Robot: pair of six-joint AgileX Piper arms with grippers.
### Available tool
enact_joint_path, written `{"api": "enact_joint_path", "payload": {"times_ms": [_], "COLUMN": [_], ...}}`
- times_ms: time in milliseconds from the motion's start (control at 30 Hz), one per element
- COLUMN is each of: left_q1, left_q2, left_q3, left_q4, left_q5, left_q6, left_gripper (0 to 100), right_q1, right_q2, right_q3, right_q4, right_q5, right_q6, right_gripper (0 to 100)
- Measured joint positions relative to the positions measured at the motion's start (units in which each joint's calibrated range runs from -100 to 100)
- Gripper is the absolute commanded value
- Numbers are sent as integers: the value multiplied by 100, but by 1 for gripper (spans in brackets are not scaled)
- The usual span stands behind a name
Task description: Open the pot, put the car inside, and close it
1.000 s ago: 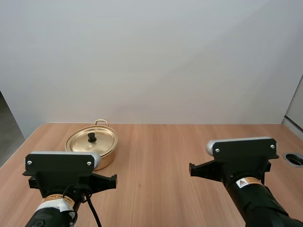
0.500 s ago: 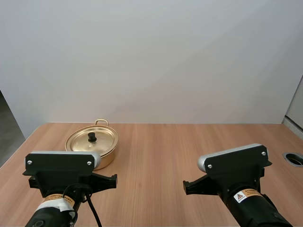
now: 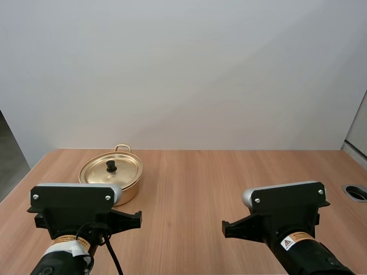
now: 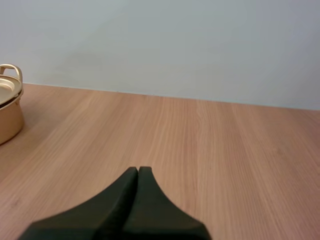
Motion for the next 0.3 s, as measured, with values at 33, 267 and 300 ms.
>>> {"api": "enact_joint_path", "payload": {"times_ms": [33,267,300], "left_q1": [0,0,0], "left_q2": [0,0,0], "left_q3": [0,0,0], "left_q4": [0,0,0], "left_q5": [0,0,0], "left_q6": [0,0,0], "left_gripper": [0,0,0], "right_q1": [0,0,0], "right_q2": [0,0,0], "right_q3": [0,0,0], "right_q4": [-156,-1347,-1518], "right_q5": [-56,-51,-51], "right_q6": [118,1133,1284], "right_gripper": [0,0,0]}}
